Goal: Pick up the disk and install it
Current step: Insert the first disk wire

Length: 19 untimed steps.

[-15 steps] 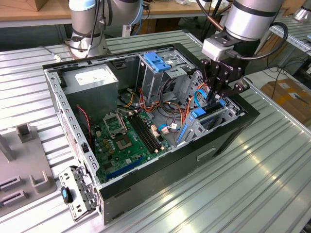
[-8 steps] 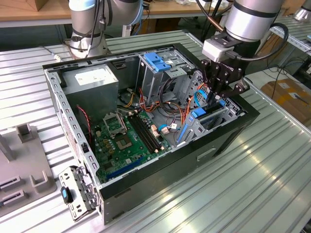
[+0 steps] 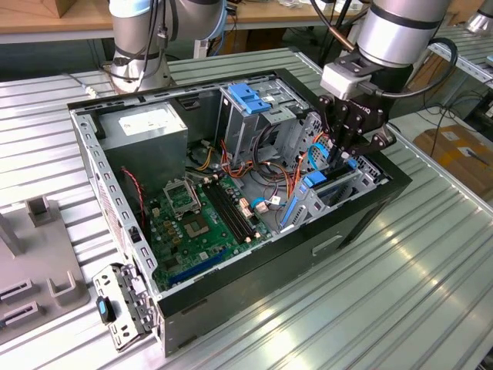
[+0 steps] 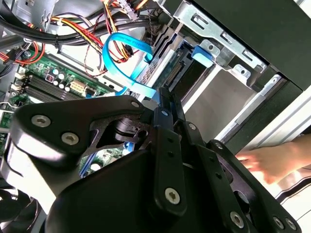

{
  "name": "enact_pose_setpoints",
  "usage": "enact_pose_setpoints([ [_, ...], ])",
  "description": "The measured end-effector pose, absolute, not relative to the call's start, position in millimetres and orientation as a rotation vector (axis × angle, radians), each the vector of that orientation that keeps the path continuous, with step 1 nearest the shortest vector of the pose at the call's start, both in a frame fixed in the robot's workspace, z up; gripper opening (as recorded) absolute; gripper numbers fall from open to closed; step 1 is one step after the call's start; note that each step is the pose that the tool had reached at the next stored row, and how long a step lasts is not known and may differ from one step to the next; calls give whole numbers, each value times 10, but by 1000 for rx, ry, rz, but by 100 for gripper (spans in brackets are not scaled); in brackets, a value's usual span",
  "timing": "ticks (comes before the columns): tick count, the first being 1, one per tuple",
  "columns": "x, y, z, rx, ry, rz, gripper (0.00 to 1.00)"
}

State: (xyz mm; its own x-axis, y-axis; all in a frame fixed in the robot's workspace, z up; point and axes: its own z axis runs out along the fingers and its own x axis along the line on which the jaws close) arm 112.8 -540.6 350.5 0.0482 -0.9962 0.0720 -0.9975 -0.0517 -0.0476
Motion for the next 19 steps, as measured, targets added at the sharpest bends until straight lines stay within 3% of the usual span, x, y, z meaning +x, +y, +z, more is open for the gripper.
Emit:
enact_pose_setpoints([
  [19,1130,-5406,3486,2262,-2152,130,16],
])
